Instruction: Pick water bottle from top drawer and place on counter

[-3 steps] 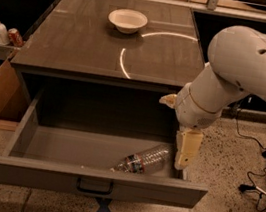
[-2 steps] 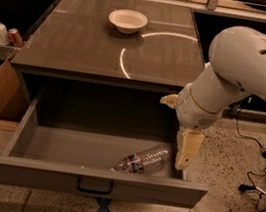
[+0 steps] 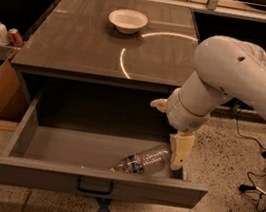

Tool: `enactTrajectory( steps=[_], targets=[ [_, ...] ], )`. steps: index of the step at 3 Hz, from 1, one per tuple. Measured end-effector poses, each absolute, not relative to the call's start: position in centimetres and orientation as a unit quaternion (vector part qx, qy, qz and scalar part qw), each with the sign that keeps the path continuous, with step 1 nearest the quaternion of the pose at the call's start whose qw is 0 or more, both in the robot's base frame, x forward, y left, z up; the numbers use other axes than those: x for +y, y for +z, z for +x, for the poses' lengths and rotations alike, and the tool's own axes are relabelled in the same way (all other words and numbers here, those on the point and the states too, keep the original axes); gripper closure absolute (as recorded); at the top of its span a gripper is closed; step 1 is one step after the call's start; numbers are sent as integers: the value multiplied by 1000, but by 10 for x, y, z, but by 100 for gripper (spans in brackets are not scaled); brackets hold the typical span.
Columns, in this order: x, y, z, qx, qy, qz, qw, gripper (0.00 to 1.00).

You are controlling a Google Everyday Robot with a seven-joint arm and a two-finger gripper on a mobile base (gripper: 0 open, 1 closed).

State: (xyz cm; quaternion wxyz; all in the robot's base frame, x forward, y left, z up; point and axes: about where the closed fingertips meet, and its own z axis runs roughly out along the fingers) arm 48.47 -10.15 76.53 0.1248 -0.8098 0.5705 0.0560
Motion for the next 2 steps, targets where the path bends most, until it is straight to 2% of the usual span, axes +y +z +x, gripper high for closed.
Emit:
enactTrajectory(
  steps=[2],
  targets=[
    [-82,721,504,514,50,-850,109,0]
  ],
)
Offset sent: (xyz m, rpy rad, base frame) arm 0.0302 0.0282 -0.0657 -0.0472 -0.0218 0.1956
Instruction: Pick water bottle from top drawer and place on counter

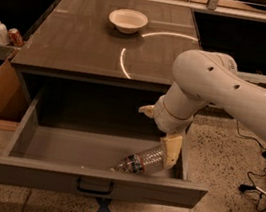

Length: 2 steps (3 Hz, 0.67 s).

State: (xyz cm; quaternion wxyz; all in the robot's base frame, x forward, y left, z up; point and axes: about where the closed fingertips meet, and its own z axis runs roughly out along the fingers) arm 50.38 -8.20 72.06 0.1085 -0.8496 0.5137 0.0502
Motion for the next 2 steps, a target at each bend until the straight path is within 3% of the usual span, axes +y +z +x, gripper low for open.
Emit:
enactTrajectory(
  steps=[2],
  targets=[
    [-68,682,520,487,29,-868,97,0]
  ],
)
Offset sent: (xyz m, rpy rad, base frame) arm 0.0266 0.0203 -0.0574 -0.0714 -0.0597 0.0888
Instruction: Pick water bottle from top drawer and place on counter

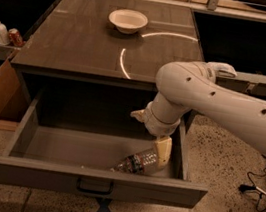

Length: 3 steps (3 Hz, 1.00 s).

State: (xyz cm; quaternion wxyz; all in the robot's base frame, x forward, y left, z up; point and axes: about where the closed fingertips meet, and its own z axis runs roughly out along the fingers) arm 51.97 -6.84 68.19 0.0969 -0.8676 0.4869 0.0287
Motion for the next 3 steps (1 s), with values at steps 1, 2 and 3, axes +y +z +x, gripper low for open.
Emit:
enactTrajectory(
  steps=[1,2,3],
  targets=[
    [-62,669,524,480,21,-872,91,0],
    [-55,658,523,477,17,-875,84,0],
    [-49,647,519,477,19,-875,79,0]
  ],
)
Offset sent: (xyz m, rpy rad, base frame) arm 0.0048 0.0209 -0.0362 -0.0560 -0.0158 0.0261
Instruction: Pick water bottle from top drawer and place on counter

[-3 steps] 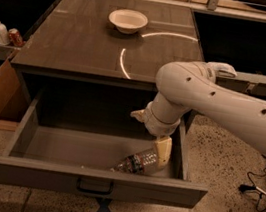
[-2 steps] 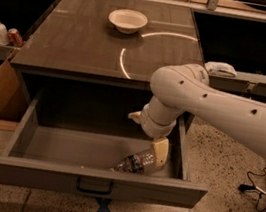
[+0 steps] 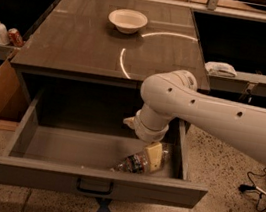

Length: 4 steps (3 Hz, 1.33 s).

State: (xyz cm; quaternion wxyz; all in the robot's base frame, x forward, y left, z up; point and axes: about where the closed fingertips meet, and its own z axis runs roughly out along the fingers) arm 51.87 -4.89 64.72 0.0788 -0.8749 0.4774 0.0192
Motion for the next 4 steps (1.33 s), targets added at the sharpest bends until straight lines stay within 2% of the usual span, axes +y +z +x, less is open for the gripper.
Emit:
enactTrajectory(
  steps=[2,4],
  targets=[
    [-42,632,514,480,30,-873,76,1],
    [-40,630,509,486,40,-869,80,43]
  ],
)
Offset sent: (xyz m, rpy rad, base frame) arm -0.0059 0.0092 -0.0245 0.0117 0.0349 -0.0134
